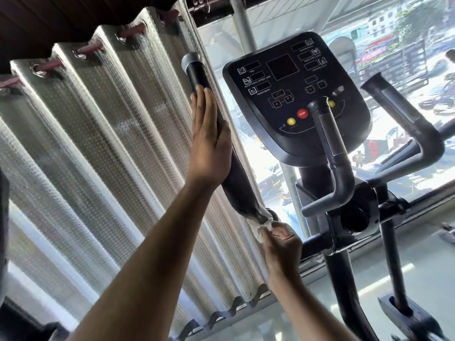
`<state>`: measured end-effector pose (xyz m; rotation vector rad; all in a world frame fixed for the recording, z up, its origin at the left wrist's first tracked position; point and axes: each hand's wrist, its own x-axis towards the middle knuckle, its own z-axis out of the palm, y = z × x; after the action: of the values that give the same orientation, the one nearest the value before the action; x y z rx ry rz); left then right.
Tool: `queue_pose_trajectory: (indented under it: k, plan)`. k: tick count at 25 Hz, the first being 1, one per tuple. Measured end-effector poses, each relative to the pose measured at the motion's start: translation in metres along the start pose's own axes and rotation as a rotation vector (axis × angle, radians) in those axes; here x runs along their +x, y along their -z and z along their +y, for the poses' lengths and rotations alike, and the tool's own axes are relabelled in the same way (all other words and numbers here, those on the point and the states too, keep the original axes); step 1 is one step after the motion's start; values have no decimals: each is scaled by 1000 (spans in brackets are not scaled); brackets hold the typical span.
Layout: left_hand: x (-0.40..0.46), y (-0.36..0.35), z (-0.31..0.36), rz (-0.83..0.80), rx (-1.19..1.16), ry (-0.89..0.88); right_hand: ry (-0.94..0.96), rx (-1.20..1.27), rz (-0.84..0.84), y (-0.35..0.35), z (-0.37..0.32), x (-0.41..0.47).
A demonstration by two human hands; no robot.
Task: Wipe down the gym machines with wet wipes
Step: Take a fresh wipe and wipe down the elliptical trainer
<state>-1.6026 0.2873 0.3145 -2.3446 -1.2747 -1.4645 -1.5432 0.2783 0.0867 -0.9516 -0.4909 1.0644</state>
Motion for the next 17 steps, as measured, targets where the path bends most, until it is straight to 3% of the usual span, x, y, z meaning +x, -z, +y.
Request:
queue_pose_trajectory:
  k: [5,11,14,17]
  plan:
    - [-2,-2,-6,15,-28,-35,-232,91,89,-2,15,58]
    - [-1,-3,-6,29,-36,-20,-205,-68,136,-3,16,59]
    - [-3,-3,-6,37,-26,-20,-267,65,116,-8,0,36]
    - [-4,-3,-6,54,-49,-34,-189,243,7,-12,-34,-23]
